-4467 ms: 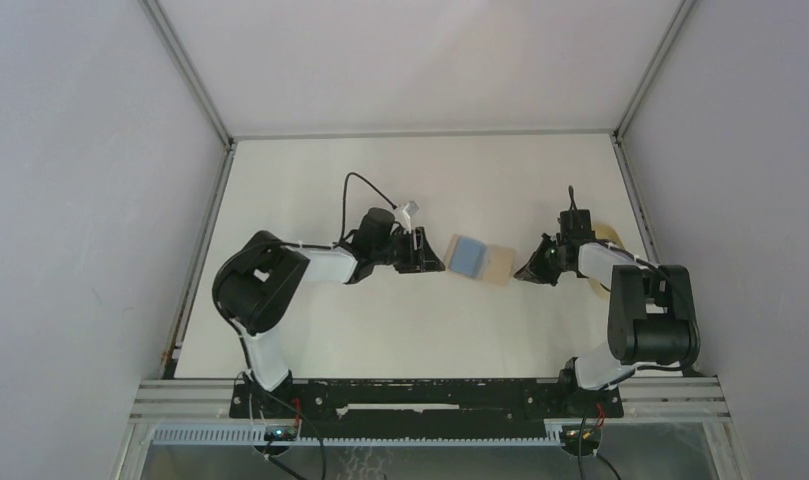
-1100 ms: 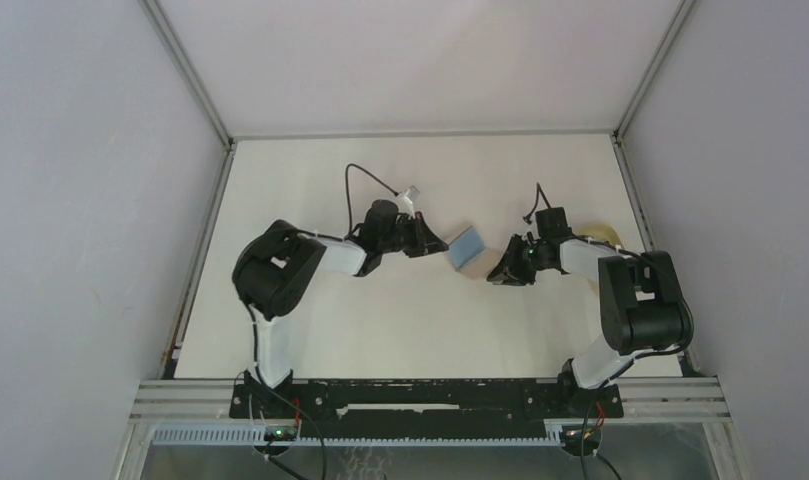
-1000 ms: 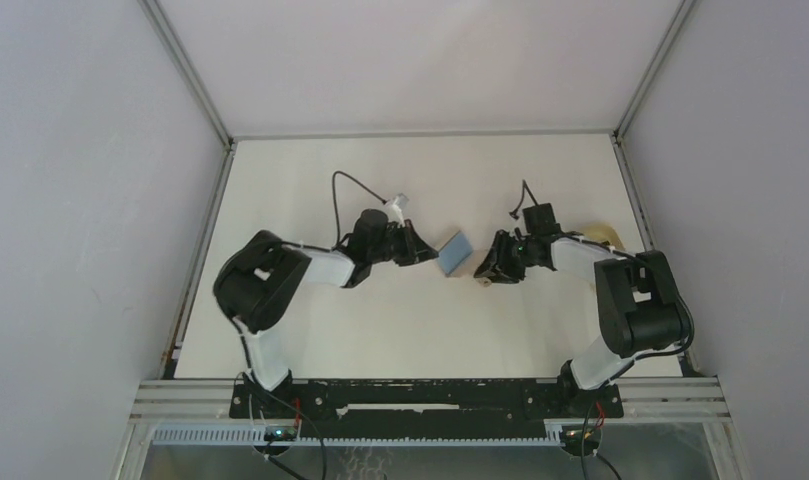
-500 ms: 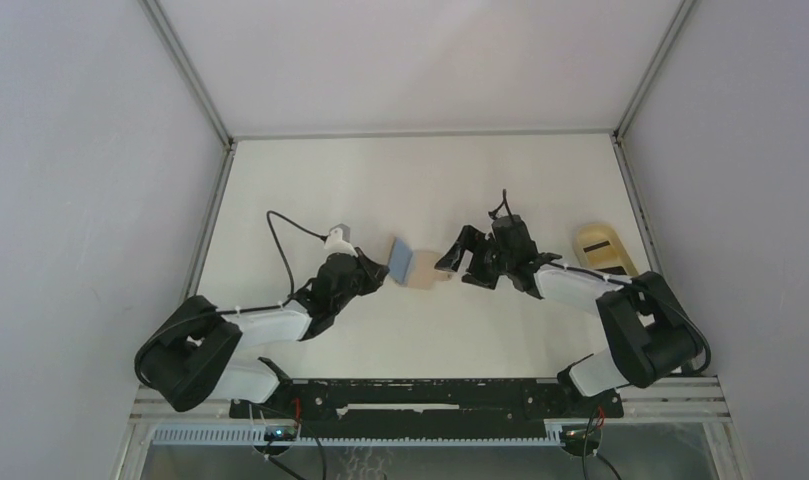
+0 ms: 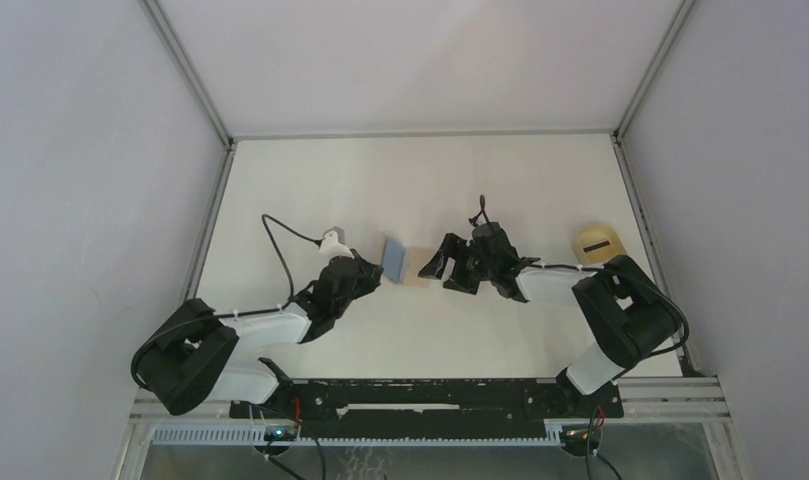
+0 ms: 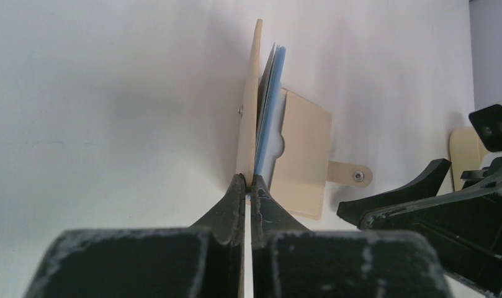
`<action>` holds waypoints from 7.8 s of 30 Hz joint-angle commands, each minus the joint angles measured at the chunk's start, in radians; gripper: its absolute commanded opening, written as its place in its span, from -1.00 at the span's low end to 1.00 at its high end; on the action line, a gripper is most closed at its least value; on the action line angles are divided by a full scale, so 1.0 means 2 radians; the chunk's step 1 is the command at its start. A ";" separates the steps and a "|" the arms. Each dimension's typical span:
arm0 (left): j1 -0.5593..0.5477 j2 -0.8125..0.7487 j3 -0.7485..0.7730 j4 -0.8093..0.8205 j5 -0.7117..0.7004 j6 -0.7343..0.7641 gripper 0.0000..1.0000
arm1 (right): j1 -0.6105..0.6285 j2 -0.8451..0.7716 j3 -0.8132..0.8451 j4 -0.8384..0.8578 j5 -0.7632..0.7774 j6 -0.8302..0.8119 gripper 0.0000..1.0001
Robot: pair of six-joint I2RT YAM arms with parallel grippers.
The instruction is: Take the credit cards out of the card holder
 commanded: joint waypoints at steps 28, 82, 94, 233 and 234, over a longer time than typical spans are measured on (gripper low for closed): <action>-0.003 0.034 -0.053 0.090 0.032 -0.037 -0.97 | 0.011 0.157 0.010 0.258 -0.050 0.072 -1.00; 0.070 0.210 -0.154 0.483 0.071 -0.084 -0.69 | 0.004 0.182 0.001 0.272 -0.114 0.054 -1.00; 0.072 0.205 -0.092 0.484 0.184 -0.076 -0.77 | -0.002 0.181 0.001 0.274 -0.123 0.051 -1.00; 0.083 0.130 -0.198 0.376 0.067 -0.068 -1.00 | 0.151 -0.021 0.244 -0.297 0.231 -0.229 0.72; 0.083 0.130 -0.199 0.376 0.067 -0.068 -1.00 | 0.149 -0.027 0.240 -0.275 0.197 -0.236 0.72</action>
